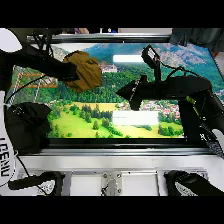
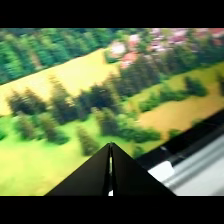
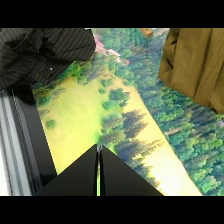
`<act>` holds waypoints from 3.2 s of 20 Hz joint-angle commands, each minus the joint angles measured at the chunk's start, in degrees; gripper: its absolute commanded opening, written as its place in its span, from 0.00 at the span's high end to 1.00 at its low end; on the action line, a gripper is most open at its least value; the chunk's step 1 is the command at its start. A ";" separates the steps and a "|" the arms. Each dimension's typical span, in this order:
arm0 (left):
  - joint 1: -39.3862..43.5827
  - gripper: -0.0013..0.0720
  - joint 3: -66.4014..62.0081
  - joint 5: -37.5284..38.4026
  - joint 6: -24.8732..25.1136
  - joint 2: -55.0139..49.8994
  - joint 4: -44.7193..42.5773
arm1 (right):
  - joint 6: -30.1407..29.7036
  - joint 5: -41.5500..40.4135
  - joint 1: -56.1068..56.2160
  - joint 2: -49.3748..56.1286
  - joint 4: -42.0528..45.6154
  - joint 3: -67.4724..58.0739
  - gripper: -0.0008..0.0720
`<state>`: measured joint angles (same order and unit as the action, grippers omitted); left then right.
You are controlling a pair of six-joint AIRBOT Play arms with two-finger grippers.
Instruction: Fold the clothes and pants, and hang the long-sleeved shirts on hangers.
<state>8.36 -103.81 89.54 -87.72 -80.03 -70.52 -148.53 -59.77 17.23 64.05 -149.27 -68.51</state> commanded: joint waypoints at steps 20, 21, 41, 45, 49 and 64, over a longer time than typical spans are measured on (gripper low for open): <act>-31.32 0.02 55.80 -30.14 -10.75 7.89 -38.75 | 0.00 0.02 0.04 0.37 -0.02 0.02 0.95; -31.32 0.02 55.80 -30.14 -10.75 7.06 -38.77 | 0.00 0.02 0.04 0.37 -0.02 0.02 0.95; 23.04 0.96 20.68 -23.78 -16.96 42.05 -17.51 | 7.15 0.22 -1.51 -0.42 -4.39 -0.52 0.95; 31.15 0.96 7.93 -23.61 -16.90 30.77 -27.50 | 10.16 -0.28 -12.92 -4.96 -3.43 -0.85 0.95; 27.69 0.96 2.05 -20.09 -16.85 20.31 -31.39 | 15.98 -3.06 -27.45 -8.46 3.89 -0.83 0.95; 12.11 0.96 32.63 -18.23 -10.80 2.12 -11.41 | 20.87 -16.63 -25.05 0.79 20.04 -0.68 0.44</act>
<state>21.19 -74.46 72.07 -99.94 -76.79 -84.51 -130.41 -75.94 -12.25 60.90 -137.93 -69.21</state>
